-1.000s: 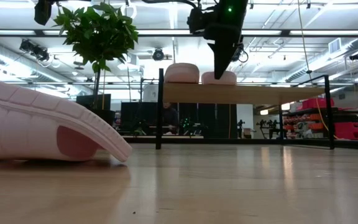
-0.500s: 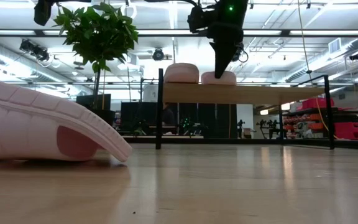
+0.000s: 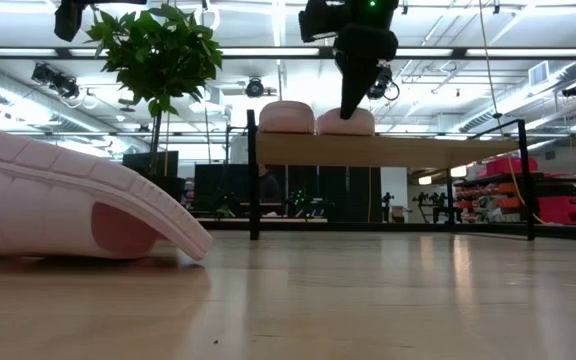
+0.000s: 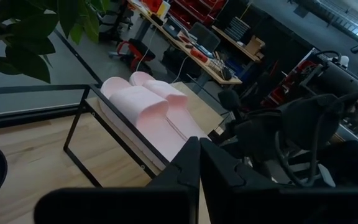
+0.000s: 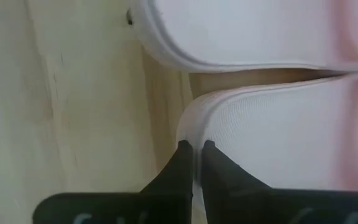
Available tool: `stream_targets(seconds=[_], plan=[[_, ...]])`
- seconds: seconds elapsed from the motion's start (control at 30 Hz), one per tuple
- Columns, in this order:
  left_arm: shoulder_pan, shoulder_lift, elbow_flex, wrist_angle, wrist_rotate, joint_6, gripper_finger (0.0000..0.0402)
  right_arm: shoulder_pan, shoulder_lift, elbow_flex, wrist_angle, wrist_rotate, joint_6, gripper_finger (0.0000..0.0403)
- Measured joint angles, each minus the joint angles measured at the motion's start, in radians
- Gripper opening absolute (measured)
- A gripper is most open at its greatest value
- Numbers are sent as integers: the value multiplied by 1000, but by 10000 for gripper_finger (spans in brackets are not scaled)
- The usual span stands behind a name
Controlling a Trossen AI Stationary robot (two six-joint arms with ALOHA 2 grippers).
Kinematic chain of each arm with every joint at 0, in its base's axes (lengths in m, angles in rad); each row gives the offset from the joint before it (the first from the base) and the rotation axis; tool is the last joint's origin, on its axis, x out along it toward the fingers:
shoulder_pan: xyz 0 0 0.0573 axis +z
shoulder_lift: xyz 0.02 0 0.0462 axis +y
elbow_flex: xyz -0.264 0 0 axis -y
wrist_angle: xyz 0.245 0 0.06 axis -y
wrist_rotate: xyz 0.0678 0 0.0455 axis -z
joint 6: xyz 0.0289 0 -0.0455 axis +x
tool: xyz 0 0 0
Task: Pick and place slides into the shelf
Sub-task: Adjust the right pink slide on the shelf
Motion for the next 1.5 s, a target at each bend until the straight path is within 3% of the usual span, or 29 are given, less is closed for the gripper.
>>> stream_targets(seconds=[0.93,1.27,1.5], plan=[[0,0,0,-7,-8,-1,21,24,-13,2,8,-12,-38,17],[0,0,0,-16,-8,-1,17,22,-13,2,10,-125,-53,86],[0,0,0,-21,-8,-1,17,17,-13,2,9,-92,-58,143]])
